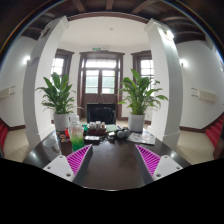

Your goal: Pour water

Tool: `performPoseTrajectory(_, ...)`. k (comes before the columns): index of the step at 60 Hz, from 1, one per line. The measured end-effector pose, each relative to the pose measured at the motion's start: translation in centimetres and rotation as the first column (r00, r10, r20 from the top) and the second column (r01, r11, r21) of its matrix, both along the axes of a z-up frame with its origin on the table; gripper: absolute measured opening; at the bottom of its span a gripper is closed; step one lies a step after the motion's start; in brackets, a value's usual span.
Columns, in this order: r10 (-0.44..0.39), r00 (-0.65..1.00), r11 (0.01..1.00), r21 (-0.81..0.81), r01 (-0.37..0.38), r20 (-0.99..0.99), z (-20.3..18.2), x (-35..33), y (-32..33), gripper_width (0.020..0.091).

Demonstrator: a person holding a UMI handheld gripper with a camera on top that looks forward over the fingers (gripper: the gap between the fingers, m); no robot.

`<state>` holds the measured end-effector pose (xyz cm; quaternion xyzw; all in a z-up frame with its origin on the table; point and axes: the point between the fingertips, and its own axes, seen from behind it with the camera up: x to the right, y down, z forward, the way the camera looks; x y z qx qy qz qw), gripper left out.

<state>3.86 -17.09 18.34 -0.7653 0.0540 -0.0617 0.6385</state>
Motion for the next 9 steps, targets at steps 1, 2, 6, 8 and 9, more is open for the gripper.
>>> performPoseTrajectory(1, -0.003, 1.0, 1.0, 0.004, 0.003, 0.002, 0.3, 0.17, -0.26, 0.0856)
performPoseTrajectory(2, -0.004, 1.0, 1.0, 0.008, 0.004, 0.003, 0.35, 0.27, -0.35, 0.0856)
performPoseTrajectory(6, -0.002, 1.0, 1.0, 0.02, 0.002, 0.002, 0.58, 0.3, -0.44, 0.0853)
performPoseTrajectory(8, 0.0, 1.0, 1.0, 0.026, 0.0, 0.001, 0.66, 0.33, -0.49, 0.0854)
performPoseTrajectory(9, -0.003, 1.0, 1.0, 0.027, 0.003, 0.003, 0.78, 0.36, -0.69, 0.0855)
